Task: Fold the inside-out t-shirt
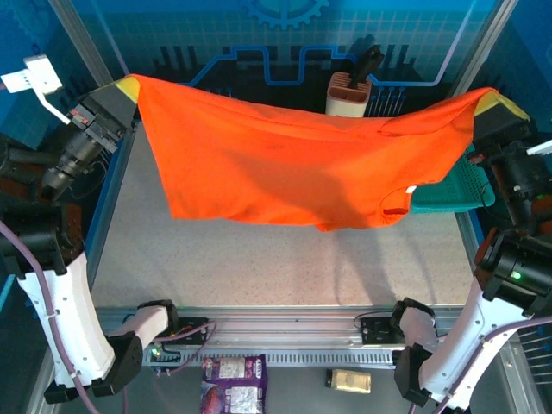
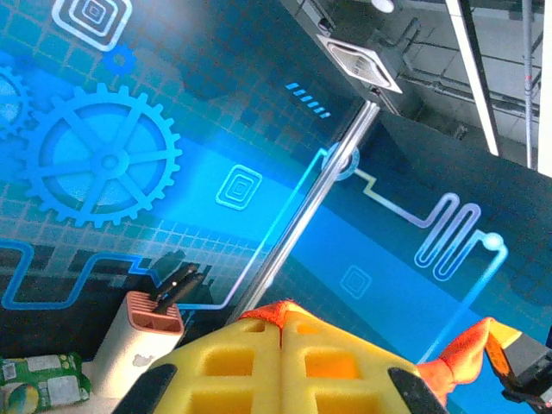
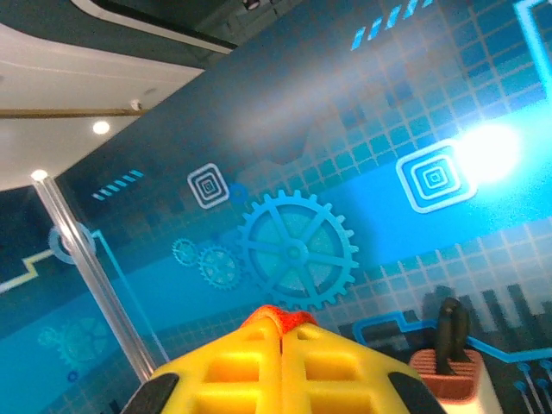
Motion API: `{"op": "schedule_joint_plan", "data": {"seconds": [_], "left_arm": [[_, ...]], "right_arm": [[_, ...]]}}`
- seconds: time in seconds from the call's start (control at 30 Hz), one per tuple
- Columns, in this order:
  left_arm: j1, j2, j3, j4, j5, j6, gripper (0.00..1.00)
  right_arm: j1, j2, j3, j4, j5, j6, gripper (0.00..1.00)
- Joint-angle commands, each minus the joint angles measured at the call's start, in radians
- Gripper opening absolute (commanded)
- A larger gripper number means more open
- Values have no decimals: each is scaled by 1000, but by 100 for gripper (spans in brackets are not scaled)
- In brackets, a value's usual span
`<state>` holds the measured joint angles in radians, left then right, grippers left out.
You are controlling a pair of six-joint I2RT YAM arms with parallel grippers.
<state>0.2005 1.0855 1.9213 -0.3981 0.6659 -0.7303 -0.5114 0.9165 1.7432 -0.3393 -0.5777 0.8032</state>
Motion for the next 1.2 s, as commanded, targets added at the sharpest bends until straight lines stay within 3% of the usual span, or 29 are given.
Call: {"op": "schedule_joint_plan", "data": {"seconds": [0.0,0.2,0.37,0.47,0.67,0.8,0.93,1.17], "left_arm": [[11,103,-25,-52,-65,21,0],[11,304,-92,80,-36,-10,0],[11,491,-11,177,-5,-67,0],[14,615,111,207,20,-94,0],[39,873,564,154,76,-217,0],[72,958,748,160,111,-316,0],[85,895,630,173,165,-328,0],[88,485,-151,123,180,-98,0]], "right_arm": [[32,106,-13,63,-16,67,0],[295,282,-18,24,131,-75,0],[379,456,30,96,177,-79,0],[401,556,116,141,197,-67,0],[418,730,433,113,201,-42,0],[418,737,526,86,209,-38,0],[418,652,423,61,197,-61,0],[423,315,-159,-6,149,-97,0]]}}
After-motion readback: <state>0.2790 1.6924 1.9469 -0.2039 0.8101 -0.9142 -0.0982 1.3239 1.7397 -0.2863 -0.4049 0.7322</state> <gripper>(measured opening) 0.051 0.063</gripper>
